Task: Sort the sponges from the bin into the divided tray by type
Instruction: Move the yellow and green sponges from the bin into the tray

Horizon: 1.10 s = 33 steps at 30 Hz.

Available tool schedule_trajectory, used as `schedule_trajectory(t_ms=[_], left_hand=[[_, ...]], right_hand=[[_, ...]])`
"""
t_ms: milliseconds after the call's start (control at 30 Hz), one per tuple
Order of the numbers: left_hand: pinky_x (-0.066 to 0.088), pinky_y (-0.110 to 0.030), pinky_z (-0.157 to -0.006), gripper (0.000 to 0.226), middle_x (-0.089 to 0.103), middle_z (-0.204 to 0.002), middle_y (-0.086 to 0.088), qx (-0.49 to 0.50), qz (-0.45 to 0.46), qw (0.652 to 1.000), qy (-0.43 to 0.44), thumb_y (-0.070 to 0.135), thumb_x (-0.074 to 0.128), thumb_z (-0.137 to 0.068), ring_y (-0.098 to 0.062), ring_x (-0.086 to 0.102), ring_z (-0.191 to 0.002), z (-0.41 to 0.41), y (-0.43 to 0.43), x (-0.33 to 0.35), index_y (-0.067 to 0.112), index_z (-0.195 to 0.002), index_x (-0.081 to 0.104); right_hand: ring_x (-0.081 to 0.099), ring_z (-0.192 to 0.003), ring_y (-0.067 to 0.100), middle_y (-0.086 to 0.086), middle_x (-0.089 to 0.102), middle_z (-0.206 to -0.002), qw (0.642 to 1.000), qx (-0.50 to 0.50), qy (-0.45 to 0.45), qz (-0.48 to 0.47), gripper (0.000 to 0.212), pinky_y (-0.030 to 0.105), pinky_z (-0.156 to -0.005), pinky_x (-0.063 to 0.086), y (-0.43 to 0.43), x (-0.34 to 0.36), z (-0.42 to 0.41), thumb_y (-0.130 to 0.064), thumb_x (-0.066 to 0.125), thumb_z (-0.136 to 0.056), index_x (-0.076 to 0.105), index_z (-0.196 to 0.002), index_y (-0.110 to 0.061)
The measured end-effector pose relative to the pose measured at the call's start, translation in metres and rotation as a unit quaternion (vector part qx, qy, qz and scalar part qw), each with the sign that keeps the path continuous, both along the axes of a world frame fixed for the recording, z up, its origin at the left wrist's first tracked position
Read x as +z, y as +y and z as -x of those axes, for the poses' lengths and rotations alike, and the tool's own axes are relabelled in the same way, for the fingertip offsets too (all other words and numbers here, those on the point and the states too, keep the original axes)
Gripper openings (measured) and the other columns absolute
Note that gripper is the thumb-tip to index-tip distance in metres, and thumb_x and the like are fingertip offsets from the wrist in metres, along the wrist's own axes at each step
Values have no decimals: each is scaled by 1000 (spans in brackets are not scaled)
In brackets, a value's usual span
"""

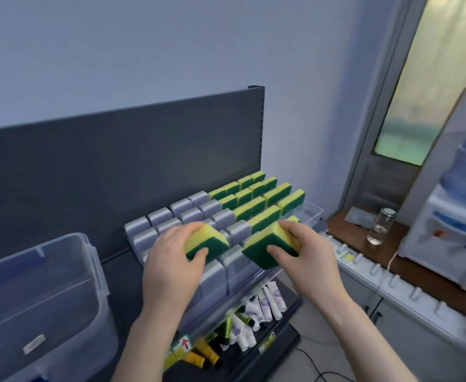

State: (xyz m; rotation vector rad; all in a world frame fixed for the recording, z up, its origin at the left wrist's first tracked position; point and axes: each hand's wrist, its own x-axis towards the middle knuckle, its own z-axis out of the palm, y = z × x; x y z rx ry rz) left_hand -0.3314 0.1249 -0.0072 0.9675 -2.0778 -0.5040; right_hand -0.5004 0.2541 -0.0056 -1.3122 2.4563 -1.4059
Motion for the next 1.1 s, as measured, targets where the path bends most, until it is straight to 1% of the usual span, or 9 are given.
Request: schedule_trajectory(t_ms=[67, 133, 200, 367, 600, 833, 900, 1033, 1100], left_hand=[[47, -28, -81, 40, 56, -105, 21, -6, -9, 1000, 6, 15, 71, -81, -8, 54, -100, 23, 13, -3, 31, -118, 63], [50, -30, -80, 41, 58, -108, 20, -14, -17, 1000, 5, 17, 71, -82, -10, 55, -100, 44, 25, -6, 32, -118, 62], [48, -23, -77, 42, 56, -106, 21, -24, -18, 1000, 5, 15, 71, -81, -8, 55, -99, 59, 35, -9, 31, -119, 62], [56, -36, -82, 46, 61, -112, 17, -41, -34, 998, -16, 15, 73, -81, -12, 59, -99, 106, 46, -13, 32, -122, 61], [51, -25, -82, 45, 54, -108, 22, -51, -17, 998, -43, 17, 71, -83, -6, 54, -99, 167, 24, -14, 32, -124, 59], [33, -2, -75, 48, 55, -112, 20, -41, -40, 998, -18, 19, 73, -81, -3, 53, -102, 227, 8, -29, 29, -125, 59], [33, -3, -75, 48, 57, -113, 18, -38, -44, 998, -20, 20, 73, -81, -3, 53, -102, 246, -1, -29, 29, -126, 59], [49, -17, -82, 47, 57, -108, 18, -39, -55, 997, -22, 22, 72, -81, -4, 55, -98, 275, -21, -25, 28, -126, 59], [45, -12, -78, 46, 57, -106, 19, -33, -59, 998, -19, 22, 73, -81, -4, 56, -96, 287, -30, -26, 28, -124, 60]], right_hand=[[51, -93, 2, -22, 56, -99, 1000, -8, 1, -12, 39, 8, -74, 38, 16, -2, 21, -24, 73, -79, 61, -116, -28], [56, -97, 6, -17, 62, -104, 1000, -14, -5, -18, 39, 22, -82, 48, 31, -4, 41, -24, 73, -79, 61, -116, -28], [58, -97, 9, -15, 64, -102, 1000, -15, -10, -16, 36, 32, -85, 51, 41, -3, 55, -21, 73, -78, 63, -113, -27], [58, -95, 10, -17, 60, -97, 999, -24, -4, -33, 35, 30, -84, 49, 54, -5, 102, -20, 71, -79, 63, -112, -27], [58, -94, 13, -13, 65, -100, 998, -47, -7, -38, 36, 32, -79, 50, 33, -13, 167, -23, 71, -78, 61, -111, -32], [59, -92, 11, -12, 66, -98, 997, -44, -42, -57, 40, 32, -78, 52, 9, -29, 221, -23, 73, -77, 61, -115, -32], [58, -91, 11, -13, 65, -98, 997, -35, -34, -64, 39, 31, -78, 51, -3, -27, 238, -24, 73, -78, 61, -114, -33], [57, -91, 7, -16, 64, -99, 997, -29, -32, -68, 39, 29, -78, 50, -22, -22, 270, -24, 73, -78, 60, -114, -35], [57, -91, 7, -17, 64, -98, 997, -22, -36, -64, 39, 27, -78, 49, -30, -22, 284, -23, 73, -78, 60, -112, -36]])
